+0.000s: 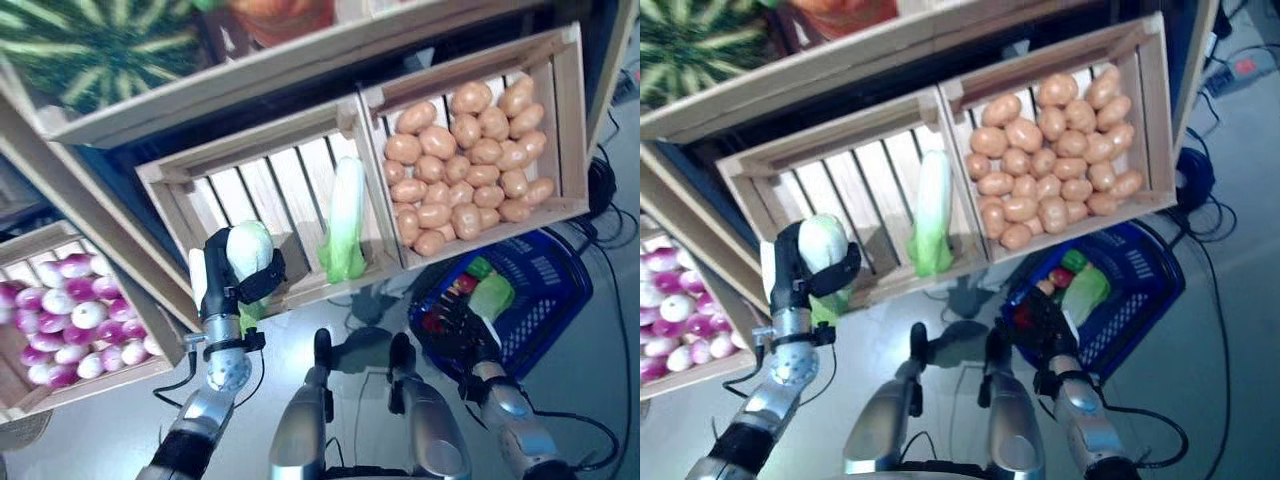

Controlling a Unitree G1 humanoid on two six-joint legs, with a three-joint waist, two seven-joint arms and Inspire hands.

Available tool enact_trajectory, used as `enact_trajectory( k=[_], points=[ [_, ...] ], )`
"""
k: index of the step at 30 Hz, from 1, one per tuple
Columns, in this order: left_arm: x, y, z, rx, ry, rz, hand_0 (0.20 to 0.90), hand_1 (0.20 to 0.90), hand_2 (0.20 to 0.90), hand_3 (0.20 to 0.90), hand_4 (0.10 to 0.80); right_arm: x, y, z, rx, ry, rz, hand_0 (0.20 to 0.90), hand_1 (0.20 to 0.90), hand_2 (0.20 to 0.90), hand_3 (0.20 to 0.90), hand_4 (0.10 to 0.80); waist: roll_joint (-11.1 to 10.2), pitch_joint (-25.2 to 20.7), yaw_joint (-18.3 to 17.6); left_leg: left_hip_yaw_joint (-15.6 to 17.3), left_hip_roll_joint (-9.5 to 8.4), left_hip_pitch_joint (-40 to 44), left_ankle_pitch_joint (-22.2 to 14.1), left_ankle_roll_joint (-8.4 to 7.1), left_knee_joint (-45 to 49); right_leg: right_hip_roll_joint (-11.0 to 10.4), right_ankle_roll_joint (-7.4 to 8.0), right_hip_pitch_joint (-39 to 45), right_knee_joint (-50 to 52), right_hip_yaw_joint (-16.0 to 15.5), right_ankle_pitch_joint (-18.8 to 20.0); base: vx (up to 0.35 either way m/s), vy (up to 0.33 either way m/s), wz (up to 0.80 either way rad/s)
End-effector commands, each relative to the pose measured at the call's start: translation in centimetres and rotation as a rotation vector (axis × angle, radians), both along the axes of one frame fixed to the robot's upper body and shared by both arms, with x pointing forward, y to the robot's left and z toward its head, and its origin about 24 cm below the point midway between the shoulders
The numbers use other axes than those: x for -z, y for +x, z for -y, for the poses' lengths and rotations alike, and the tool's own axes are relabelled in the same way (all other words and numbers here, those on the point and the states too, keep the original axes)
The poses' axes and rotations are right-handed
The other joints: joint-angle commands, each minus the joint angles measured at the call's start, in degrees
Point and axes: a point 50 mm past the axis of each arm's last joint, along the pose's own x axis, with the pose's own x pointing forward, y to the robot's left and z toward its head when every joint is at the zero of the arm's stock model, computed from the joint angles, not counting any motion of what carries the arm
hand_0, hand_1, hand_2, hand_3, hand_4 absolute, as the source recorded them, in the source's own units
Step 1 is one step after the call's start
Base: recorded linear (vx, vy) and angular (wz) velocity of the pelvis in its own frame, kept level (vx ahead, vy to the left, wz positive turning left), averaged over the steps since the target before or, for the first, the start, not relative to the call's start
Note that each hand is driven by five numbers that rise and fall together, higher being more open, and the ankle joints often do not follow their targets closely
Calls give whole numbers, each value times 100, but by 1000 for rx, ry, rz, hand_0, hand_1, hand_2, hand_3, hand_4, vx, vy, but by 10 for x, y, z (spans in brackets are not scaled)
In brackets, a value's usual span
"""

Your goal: Put vegetables into the basket

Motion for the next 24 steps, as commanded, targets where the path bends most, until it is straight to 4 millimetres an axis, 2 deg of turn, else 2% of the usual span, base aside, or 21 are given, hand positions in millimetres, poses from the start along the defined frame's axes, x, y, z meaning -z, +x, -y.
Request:
enact_trajectory(
  k=[1,6,12,15,18,20,24],
  points=[
    [-17,-2,0,204,-165,76,300,300,300,300,400,-24,3,-7,-37,95,189,900,900,900,900,800,-576,-854,41,-55,-240,112,-344,-149,-53,-396,337,643,-618,-119,282,149,3,4],
    [-31,-8,28,488,-308,120,300,300,300,300,400,-43,1,-18,-111,136,274,900,900,900,900,800,-570,-1301,21,-17,-209,467,-397,-108,-130,-416,354,957,-750,-66,349,154,-6,3],
    [-35,-5,49,635,-438,98,300,300,300,300,400,-57,2,-32,-196,222,341,900,900,900,900,800,-592,-1661,-54,114,-190,773,-550,-38,-145,-426,355,1205,-814,54,288,129,-5,-1],
    [-39,-4,58,693,-438,103,300,300,300,300,400,-67,4,-45,-285,275,361,900,900,900,900,800,-608,-1754,-84,161,-188,917,-625,-3,-140,-432,364,1299,-811,114,253,75,-4,-9],
    [-44,-3,61,729,-406,103,300,300,300,300,400,-70,2,-56,-398,344,333,900,900,900,900,800,-636,-1825,-91,188,-162,1035,-665,16,-178,-428,371,1391,-836,143,231,59,-16,-3],
    [-45,-3,63,754,-365,102,300,300,300,300,400,-65,-1,-66,-512,455,258,900,900,900,900,800,-675,-1902,-79,188,-143,1088,-681,5,-209,-423,379,1451,-874,159,217,46,-26,2],
    [-48,-3,65,801,-320,93,300,300,300,300,400,-68,-3,-74,-663,568,213,900,900,900,900,800,-735,-1985,-40,169,-133,1147,-709,-5,-233,-421,395,1527,-942,143,227,20,-23,0]
  ],
)
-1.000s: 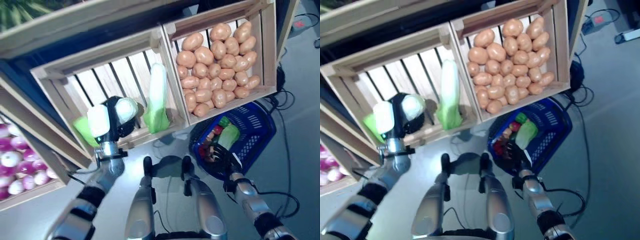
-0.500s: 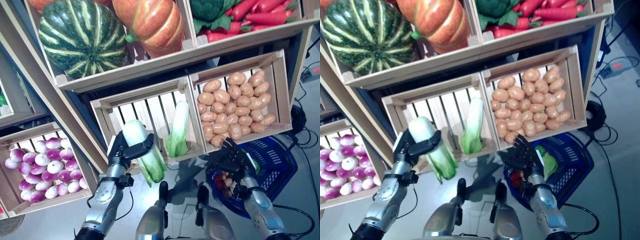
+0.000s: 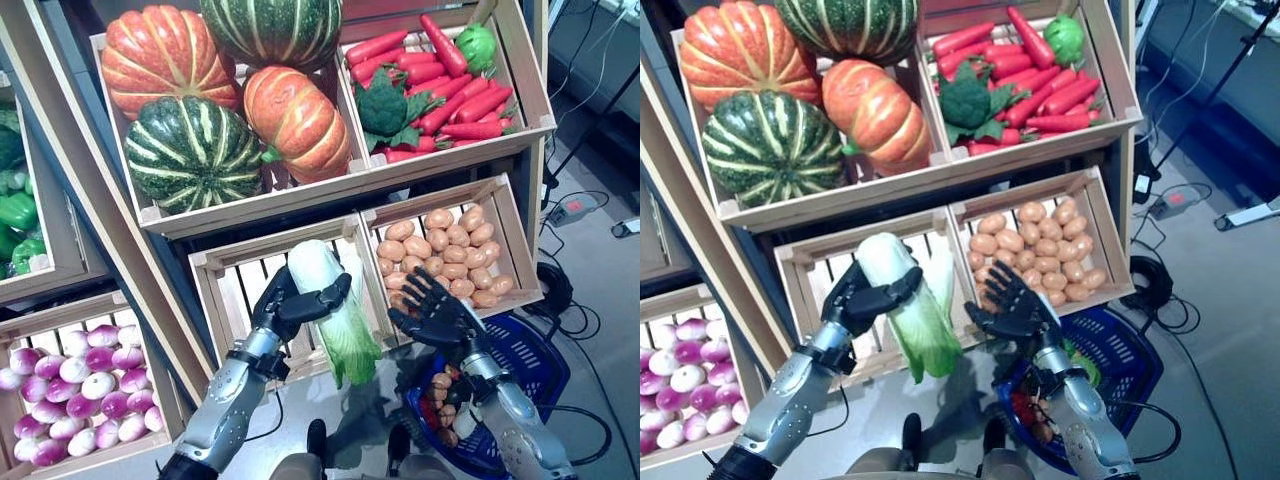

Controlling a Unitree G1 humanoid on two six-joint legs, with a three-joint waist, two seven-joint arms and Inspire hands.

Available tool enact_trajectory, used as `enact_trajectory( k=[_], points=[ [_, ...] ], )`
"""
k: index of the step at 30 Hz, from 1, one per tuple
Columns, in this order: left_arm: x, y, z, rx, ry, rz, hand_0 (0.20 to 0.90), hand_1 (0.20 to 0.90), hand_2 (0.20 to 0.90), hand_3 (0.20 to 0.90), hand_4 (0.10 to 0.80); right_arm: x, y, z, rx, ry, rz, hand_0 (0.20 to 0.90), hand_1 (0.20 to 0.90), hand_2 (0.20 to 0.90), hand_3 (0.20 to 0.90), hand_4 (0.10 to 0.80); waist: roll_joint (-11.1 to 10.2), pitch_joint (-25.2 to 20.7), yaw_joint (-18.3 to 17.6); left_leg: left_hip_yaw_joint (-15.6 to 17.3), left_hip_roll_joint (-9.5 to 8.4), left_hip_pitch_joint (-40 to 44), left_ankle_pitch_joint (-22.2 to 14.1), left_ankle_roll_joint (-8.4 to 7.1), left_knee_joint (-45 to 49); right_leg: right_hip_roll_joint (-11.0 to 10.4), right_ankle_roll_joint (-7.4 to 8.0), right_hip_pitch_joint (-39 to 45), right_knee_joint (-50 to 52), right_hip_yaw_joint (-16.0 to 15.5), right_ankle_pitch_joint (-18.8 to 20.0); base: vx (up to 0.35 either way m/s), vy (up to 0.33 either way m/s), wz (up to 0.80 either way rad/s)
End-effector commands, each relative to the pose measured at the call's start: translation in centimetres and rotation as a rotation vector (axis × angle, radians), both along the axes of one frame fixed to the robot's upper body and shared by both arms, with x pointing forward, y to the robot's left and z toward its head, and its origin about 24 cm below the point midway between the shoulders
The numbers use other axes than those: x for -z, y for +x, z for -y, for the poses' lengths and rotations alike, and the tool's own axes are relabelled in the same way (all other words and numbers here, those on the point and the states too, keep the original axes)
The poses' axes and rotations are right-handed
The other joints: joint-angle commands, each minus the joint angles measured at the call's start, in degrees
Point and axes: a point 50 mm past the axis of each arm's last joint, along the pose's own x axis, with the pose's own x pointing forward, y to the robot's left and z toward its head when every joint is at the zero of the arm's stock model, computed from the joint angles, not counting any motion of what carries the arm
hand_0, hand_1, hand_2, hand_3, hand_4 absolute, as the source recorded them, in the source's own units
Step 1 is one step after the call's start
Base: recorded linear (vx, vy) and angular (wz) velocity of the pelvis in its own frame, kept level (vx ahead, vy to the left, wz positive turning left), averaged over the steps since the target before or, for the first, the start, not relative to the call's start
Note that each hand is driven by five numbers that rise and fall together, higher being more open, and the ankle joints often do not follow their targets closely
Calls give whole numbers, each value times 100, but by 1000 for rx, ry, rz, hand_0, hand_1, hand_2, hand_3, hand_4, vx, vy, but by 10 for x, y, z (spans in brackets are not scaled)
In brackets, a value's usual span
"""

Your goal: Put vegetables into the basket

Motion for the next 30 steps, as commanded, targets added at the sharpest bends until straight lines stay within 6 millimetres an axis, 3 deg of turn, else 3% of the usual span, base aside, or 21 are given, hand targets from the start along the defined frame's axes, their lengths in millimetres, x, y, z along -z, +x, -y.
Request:
enact_trajectory(
  k=[1,12,24,30],
  points=[
    [-52,10,10,116,-1,268,300,300,300,300,400,-34,3,-23,-242,196,137,900,900,900,900,800,-291,-662,61,23,-10,103,-467,-98,8,-417,223,174,28,80,39,26,-31,0],
    [-52,10,11,169,61,299,300,300,300,300,400,-35,-8,-37,-558,359,24,900,900,900,900,800,-374,-889,131,2,16,137,-507,-142,8,-417,261,245,-54,32,64,3,-3,0],
    [-53,11,14,246,64,304,300,300,300,300,400,-34,-8,-33,-629,376,-18,900,900,900,900,800,-400,-1009,112,-1,58,172,-507,-163,8,-382,266,265,-72,61,64,0,0,0],
    [-56,8,25,374,4,314,300,300,300,300,400,-30,-10,-36,-699,343,-77,900,900,900,900,800,-403,-1039,101,5,66,178,-501,-159,8,-385,273,264,-62,92,64,0,0,0]
  ],
)
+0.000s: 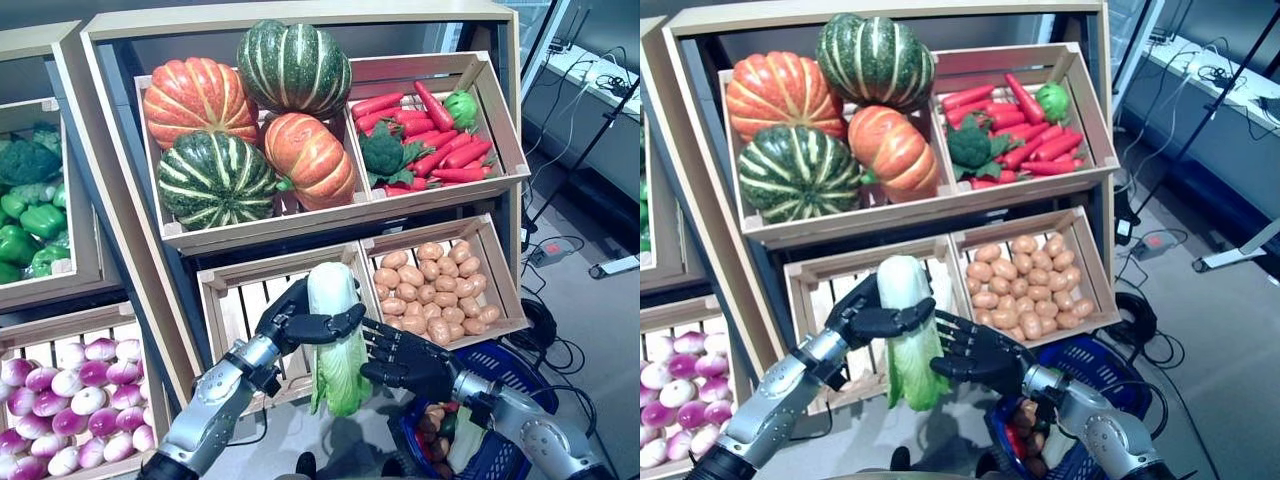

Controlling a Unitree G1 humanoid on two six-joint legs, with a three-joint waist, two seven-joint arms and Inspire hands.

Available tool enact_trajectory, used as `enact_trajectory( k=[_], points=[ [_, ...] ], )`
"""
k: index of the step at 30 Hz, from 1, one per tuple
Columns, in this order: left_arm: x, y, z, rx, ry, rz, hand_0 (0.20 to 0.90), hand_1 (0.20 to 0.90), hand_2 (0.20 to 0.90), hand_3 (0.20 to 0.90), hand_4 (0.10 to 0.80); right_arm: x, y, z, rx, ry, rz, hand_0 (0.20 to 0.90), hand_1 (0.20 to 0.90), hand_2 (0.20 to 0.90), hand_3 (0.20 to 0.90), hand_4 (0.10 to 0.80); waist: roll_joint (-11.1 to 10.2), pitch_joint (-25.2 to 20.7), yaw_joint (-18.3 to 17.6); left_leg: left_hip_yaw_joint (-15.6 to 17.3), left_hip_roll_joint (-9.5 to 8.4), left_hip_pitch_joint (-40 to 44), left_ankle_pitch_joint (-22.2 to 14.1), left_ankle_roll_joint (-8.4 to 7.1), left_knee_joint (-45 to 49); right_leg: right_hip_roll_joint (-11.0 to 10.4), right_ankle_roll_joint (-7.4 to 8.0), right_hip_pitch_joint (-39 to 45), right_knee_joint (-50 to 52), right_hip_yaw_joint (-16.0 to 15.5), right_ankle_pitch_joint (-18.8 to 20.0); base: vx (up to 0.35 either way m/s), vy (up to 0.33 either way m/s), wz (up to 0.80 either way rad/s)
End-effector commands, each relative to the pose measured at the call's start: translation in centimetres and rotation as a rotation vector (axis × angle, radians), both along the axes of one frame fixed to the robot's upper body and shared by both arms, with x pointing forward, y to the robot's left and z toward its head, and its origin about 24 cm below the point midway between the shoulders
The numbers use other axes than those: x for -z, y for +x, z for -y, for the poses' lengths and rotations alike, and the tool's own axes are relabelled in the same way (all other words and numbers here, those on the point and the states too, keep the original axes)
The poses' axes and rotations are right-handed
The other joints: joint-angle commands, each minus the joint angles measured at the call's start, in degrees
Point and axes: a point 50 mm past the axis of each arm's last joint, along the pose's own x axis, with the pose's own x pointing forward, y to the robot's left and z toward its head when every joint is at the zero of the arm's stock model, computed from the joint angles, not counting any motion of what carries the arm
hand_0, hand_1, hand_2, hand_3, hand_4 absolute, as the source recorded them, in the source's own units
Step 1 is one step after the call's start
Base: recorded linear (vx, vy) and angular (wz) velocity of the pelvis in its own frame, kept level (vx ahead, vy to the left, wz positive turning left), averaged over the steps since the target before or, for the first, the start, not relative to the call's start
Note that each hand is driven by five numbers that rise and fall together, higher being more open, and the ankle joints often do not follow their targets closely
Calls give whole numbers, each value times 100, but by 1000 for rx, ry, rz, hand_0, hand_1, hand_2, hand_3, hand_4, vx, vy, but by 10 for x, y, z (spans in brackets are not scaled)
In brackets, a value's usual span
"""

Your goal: Put vegetables into the basket

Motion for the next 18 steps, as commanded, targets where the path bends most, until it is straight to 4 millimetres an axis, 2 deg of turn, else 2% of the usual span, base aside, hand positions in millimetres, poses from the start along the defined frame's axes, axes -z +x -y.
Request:
enact_trajectory(
  k=[1,8,18],
  points=[
    [-62,18,29,179,-193,285,300,300,300,300,400,-30,6,-34,-217,252,93,900,900,900,900,800,-193,-373,59,-6,94,107,-480,-189,10,-362,251,164,32,76,6,0,0,0],
    [-74,10,46,325,-271,341,300,300,300,300,400,-14,-2,-42,-263,192,-23,900,900,900,900,800,-174,-445,38,-1,98,118,-482,-185,10,-372,266,173,12,103,24,1,2,0],
    [-87,4,61,420,-355,390,300,300,300,300,400,2,-11,-54,-335,147,-134,900,900,900,900,800,-175,-533,44,-29,75,91,-479,-164,10,-373,266,150,6,166,36,-2,5,-2]
  ],
)
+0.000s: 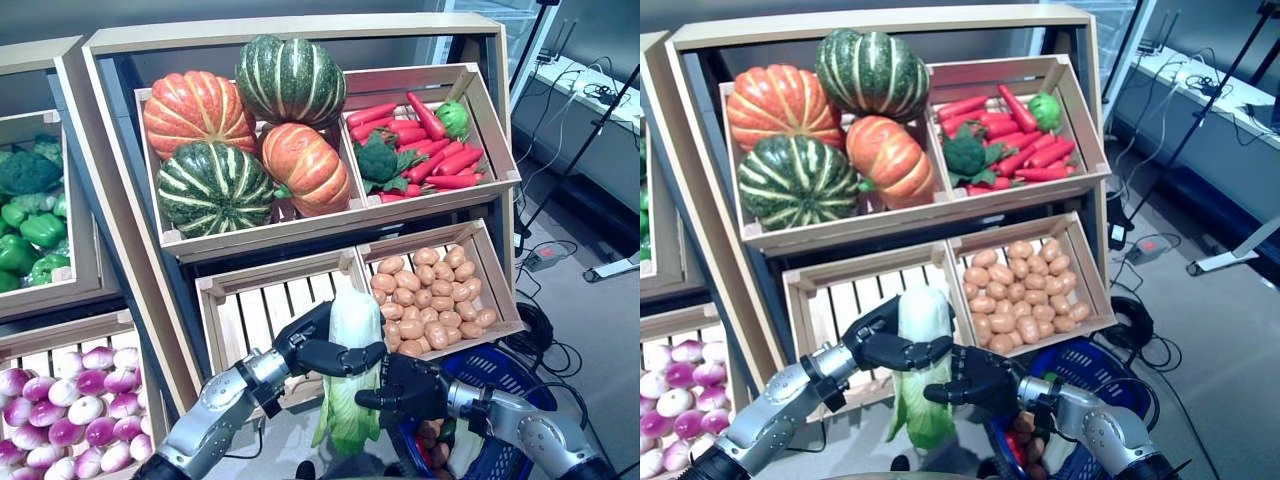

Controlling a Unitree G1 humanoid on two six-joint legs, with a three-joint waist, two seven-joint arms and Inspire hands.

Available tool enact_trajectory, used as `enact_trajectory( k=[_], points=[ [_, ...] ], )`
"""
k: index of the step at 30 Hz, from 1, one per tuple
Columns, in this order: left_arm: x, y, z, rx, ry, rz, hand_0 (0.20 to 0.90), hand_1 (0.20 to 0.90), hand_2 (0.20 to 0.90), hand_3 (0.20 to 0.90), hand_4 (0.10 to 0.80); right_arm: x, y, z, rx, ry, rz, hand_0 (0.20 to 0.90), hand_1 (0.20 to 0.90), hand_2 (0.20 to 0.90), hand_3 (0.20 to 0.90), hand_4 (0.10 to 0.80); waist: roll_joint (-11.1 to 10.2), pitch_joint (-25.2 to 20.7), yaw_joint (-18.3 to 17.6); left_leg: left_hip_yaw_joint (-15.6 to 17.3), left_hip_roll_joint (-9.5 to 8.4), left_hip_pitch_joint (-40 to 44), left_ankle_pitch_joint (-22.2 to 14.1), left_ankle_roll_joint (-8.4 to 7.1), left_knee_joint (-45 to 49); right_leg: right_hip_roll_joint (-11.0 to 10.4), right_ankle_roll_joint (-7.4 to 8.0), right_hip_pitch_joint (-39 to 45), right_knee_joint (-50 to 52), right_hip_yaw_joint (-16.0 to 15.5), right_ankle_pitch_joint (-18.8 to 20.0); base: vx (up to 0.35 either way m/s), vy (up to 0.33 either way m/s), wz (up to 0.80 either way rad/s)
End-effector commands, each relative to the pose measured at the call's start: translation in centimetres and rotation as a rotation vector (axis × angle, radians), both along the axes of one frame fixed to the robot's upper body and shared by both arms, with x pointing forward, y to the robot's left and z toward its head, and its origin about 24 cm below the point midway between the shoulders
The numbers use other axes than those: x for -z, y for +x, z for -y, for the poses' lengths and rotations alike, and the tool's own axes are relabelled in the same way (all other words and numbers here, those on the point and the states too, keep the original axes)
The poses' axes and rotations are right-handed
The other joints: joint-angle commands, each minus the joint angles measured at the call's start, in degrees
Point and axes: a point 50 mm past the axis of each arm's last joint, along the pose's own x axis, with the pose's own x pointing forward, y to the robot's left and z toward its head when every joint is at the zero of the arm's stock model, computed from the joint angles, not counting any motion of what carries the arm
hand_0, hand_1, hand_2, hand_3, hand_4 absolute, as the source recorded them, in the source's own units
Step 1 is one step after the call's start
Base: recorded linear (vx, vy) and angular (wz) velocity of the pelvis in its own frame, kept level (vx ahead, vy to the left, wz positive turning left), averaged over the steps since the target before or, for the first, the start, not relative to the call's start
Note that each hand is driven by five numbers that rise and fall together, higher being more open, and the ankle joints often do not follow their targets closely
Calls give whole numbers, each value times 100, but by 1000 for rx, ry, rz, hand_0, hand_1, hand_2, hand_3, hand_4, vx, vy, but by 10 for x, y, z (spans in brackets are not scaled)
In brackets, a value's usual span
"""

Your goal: Put vegetables into the basket

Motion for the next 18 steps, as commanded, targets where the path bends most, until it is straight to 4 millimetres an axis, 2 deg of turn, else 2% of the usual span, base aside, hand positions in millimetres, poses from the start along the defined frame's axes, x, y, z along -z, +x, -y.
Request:
enact_trajectory(
  k=[1,11,18],
  points=[
    [-94,17,46,185,-379,397,300,300,300,300,400,-10,-4,-45,-198,179,-13,900,900,900,900,800,-189,-350,59,-85,80,50,-463,-169,10,-372,263,156,7,79,32,0,0,0],
    [-101,16,48,162,-451,423,300,300,300,300,400,2,-11,-55,-202,181,-70,900,900,900,900,800,-178,-410,80,-107,55,-1,-442,-154,10,-382,266,113,7,89,52,0,0,0],
    [-115,16,37,107,-437,544,300,300,300,300,400,9,-14,-46,-205,127,-103,900,900,900,900,800,-192,-420,82,-116,48,-23,-427,-153,10,-377,252,101,7,99,67,0,0,0]
  ],
)
